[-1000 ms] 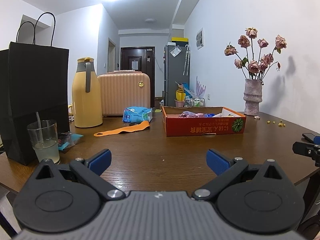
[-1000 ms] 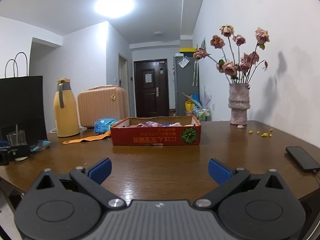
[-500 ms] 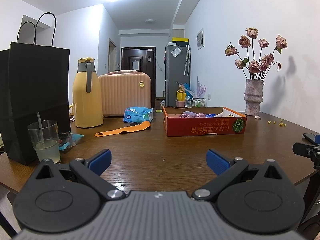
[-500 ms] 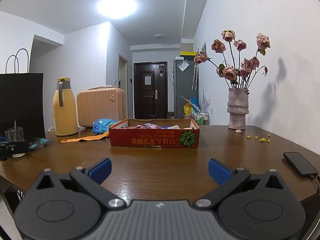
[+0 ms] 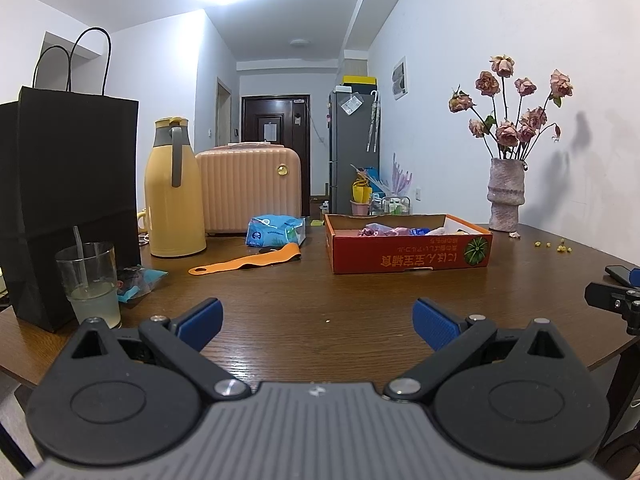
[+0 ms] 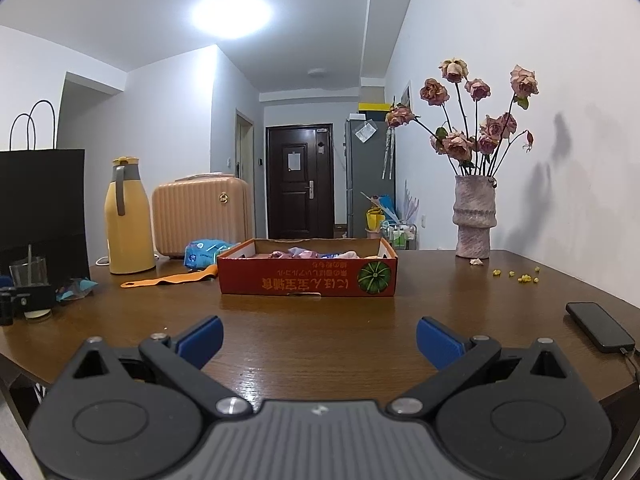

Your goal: Organize soft objects

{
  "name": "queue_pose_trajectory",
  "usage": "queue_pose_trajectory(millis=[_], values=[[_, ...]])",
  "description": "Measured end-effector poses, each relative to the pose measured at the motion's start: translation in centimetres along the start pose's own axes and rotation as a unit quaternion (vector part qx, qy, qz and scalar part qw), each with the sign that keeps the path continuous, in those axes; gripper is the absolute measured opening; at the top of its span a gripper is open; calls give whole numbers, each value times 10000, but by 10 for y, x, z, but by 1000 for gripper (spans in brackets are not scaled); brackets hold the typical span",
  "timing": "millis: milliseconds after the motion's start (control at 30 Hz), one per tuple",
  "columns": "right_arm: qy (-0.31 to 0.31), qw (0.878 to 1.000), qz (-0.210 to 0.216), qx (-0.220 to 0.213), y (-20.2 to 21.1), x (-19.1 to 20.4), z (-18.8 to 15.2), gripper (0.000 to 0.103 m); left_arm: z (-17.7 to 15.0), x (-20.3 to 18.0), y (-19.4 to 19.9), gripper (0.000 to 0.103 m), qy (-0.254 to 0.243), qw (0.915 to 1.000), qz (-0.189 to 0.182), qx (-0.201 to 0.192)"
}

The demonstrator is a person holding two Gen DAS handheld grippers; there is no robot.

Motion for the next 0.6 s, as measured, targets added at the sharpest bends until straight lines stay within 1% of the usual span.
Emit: queue_pose_trajectory(millis=[400,500,600], values=[[-20,10000,-29,-50,1,1,0,103,0,-3,4,103,8,9999,-33,-155],[18,10000,-3,-83,2,3,0,103,1,-5,8,103,-68,9996,-125,-243],[145,9997,8,-200,5,6,0,103,2,-7,11,103,-17,9993,-194,-326]])
Point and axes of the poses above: each gripper's, at about its wrist camera, not at the fingertips, and y roughly against the way its jaws point, x to its left, z to its top, the point moved 2 cm from there along -y, roughly the way its jaws point, and after that the axes turned 10 degrees about -x, right-handed, at the moved point
